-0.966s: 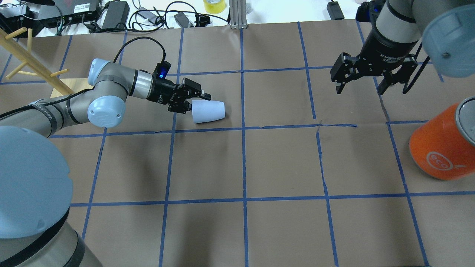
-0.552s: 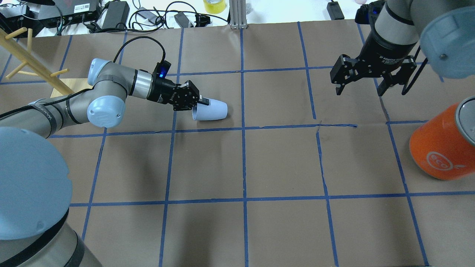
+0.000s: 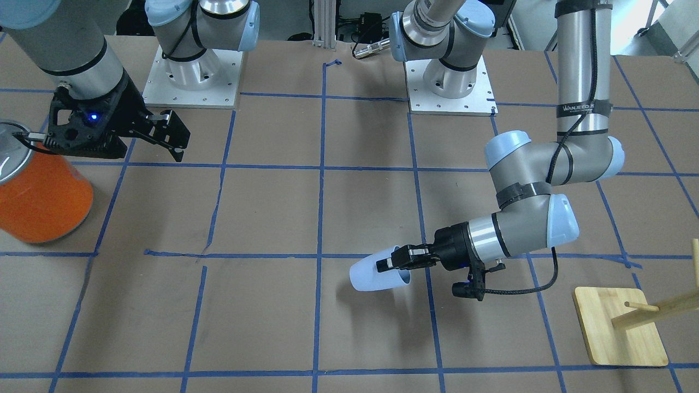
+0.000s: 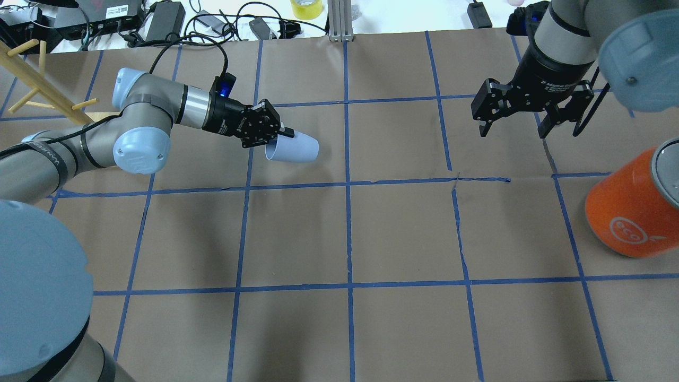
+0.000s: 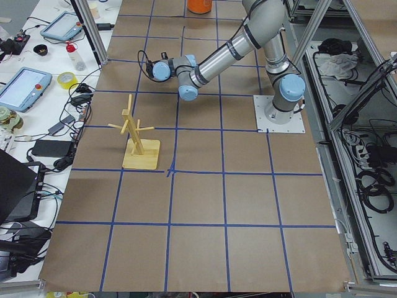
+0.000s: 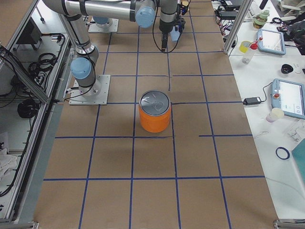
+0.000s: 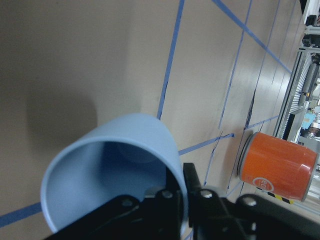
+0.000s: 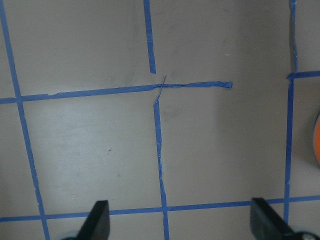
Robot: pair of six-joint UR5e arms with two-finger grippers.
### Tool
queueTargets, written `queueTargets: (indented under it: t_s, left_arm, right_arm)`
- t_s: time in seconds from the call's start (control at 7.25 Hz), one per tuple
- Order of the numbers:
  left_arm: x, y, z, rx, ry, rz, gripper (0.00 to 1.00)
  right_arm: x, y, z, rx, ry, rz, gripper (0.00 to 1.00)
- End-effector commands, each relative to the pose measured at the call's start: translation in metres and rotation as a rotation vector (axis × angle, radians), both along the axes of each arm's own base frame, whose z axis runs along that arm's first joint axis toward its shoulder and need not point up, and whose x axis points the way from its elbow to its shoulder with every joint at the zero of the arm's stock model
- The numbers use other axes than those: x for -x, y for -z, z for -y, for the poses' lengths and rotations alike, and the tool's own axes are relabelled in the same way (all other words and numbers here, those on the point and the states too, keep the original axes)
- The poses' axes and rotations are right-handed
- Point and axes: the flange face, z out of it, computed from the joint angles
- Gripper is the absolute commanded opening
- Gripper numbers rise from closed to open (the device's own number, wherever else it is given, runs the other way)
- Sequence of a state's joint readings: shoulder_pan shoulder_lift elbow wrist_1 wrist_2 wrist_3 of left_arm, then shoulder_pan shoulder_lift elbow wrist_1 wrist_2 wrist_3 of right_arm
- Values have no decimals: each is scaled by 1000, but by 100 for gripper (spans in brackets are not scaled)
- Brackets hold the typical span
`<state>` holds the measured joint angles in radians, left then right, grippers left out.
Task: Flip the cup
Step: 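Lift and rotate the cup upright with the left gripper, lower it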
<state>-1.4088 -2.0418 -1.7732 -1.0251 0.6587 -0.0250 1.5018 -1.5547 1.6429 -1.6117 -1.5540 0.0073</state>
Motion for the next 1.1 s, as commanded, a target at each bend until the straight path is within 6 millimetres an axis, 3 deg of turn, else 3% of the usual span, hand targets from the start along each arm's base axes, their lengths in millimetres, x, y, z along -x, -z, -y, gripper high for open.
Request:
queueTargets:
  t_s: [0.0,0.28,0.55,0.97]
  left_arm:
    - [-18,-32,11,24,-17,257,0]
    - [-37,-50,17,55,3,554,0]
    - [-28,-63,24,118,116,836,0]
    - [-41,-42,34,142,279,958,0]
  right_arm:
    - [0,0,0,0,3,0,100]
    - [0,0,0,0,8,0,100]
    - [1,1,1,1,-1,-1,100]
    - [0,1,0,1,-3,-1,100]
